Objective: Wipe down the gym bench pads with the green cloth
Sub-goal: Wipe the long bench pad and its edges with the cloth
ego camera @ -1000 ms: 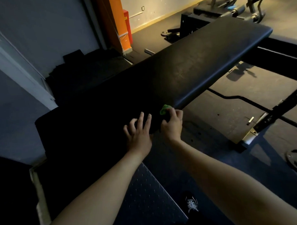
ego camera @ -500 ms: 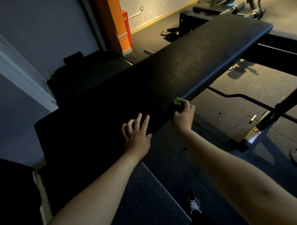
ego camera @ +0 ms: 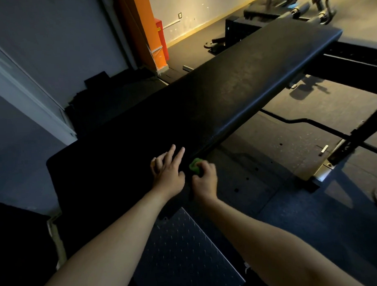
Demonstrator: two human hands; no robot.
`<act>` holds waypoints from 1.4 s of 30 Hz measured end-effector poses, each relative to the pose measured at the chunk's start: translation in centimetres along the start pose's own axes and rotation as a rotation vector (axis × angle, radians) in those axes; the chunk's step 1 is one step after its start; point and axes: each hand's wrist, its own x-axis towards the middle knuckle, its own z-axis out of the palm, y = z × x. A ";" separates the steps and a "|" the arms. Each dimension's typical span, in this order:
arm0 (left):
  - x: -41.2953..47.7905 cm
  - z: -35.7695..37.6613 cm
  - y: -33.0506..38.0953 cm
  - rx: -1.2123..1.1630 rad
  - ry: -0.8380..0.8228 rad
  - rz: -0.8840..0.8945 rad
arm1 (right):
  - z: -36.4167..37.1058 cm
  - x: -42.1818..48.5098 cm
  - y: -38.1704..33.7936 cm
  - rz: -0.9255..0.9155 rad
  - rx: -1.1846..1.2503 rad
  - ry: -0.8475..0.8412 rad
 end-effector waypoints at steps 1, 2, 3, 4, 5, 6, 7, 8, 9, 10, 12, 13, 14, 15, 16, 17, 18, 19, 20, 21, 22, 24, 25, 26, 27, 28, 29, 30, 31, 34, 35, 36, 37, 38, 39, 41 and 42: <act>0.0 -0.1 0.1 -0.006 -0.002 -0.008 | -1.0 1.0 -0.7 0.020 0.020 0.080; 0.0 0.0 0.2 -0.012 0.005 -0.022 | -2.1 2.2 -1.5 0.028 0.045 0.169; 0.0 0.0 0.2 -0.014 0.012 -0.036 | -3.2 3.5 -2.4 0.026 0.072 0.241; 0.0 0.0 0.4 -0.014 0.018 -0.046 | -4.2 5.0 -3.2 0.010 0.099 0.287; 0.0 0.1 0.5 -0.010 0.025 -0.053 | -5.1 6.3 -3.9 -0.015 0.109 0.297; 0.0 0.2 0.6 -0.003 0.032 -0.055 | -5.6 7.5 -4.4 -0.034 0.092 0.276; 0.0 0.2 0.7 -0.001 0.038 -0.059 | -5.8 8.3 -4.6 -0.038 0.045 0.239; 0.1 0.3 0.7 -0.004 0.042 -0.064 | -5.5 8.7 -4.7 -0.035 -0.025 0.206; 0.2 0.3 0.8 -0.009 0.049 -0.069 | -4.9 8.6 -4.7 -0.041 -0.100 0.184; 0.3 0.4 0.8 -0.007 0.057 -0.072 | -4.2 8.1 -4.5 -0.062 -0.145 0.165; 0.6 0.5 0.9 0.003 0.069 -0.085 | -2.6 6.0 -3.9 -0.106 -0.156 0.105; 0.6 0.5 0.9 0.008 0.072 -0.094 | -2.0 4.7 -3.5 -0.116 -0.147 0.061; 0.6 0.6 1.1 0.016 0.076 -0.104 | -1.5 3.5 -3.1 -0.121 -0.138 0.016; 0.7 0.6 1.4 0.030 0.079 -0.113 | -1.3 2.6 -2.7 -0.126 -0.133 -0.025; 0.9 0.5 1.6 0.049 0.079 -0.126 | -1.0 2.0 -2.5 -0.126 -0.144 -0.058; 1.2 0.4 1.8 0.064 0.085 -0.142 | -1.2 1.8 -2.4 -0.125 -0.157 -0.079; 1.8 0.2 2.2 0.068 0.103 -0.152 | -1.6 2.0 -2.5 -0.125 -0.154 -0.099; 2.4 -0.1 2.6 0.061 0.126 -0.151 | -2.2 2.5 -2.6 -0.129 -0.133 -0.114; 3.1 -0.4 3.1 0.047 0.142 -0.131 | -3.0 3.1 -2.8 -0.138 -0.104 -0.100; 3.9 -0.5 3.9 0.030 0.147 -0.092 | -4.2 4.1 -3.2 -0.151 -0.082 -0.051; 4.5 -0.5 4.6 0.009 0.134 -0.056 | -5.3 5.4 -3.5 -0.155 -0.065 0.020; 5.4 -0.1 6.1 -0.025 0.071 -0.040 | -7.6 9.0 -4.2 -0.112 -0.062 0.171; 5.7 0.4 6.6 -0.010 0.042 -0.055 | -8.6 10.9 -4.6 -0.084 -0.081 0.217; 6.0 0.9 7.0 0.023 0.034 -0.070 | -9.4 12.8 -4.9 -0.062 -0.115 0.229; 6.0 1.2 6.9 0.062 0.037 -0.079 | -9.6 13.9 -5.0 -0.057 -0.156 0.209; 6.2 1.5 7.0 0.094 0.048 -0.081 | -9.6 14.7 -5.0 -0.063 -0.204 0.184; 6.3 1.7 6.9 0.118 0.058 -0.080 | -9.2 14.7 -5.1 -0.078 -0.244 0.167; 6.3 2.0 6.9 0.131 0.070 -0.079 | -8.8 14.4 -4.7 -0.097 -0.269 0.156; 6.3 2.1 6.9 0.135 0.083 -0.078 | -8.2 13.6 -4.4 -0.123 -0.259 0.142; 6.2 2.3 6.8 0.148 0.096 -0.078 | -6.8 10.4 -2.8 -0.184 -0.161 0.032; 6.3 2.3 6.8 0.160 0.094 -0.080 | -6.5 9.5 -2.5 -0.194 -0.138 -0.025; 6.2 2.4 6.8 0.174 0.090 -0.081 | -6.3 8.8 -2.1 -0.201 -0.121 -0.074; 6.3 2.4 6.8 0.183 0.088 -0.079 | -6.4 8.3 -1.9 -0.208 -0.113 -0.113; 6.3 2.4 6.8 0.183 0.090 -0.080 | -6.6 8.0 -1.8 -0.217 -0.111 -0.142; 6.3 2.3 6.8 0.176 0.094 -0.083 | -6.9 8.1 -1.9 -0.235 -0.122 -0.154; 6.5 2.2 6.9 0.139 0.095 -0.093 | -8.1 9.2 -2.5 -0.255 -0.132 -0.098; 6.5 2.1 7.0 0.116 0.087 -0.096 | -9.0 10.3 -2.8 -0.239 -0.120 -0.013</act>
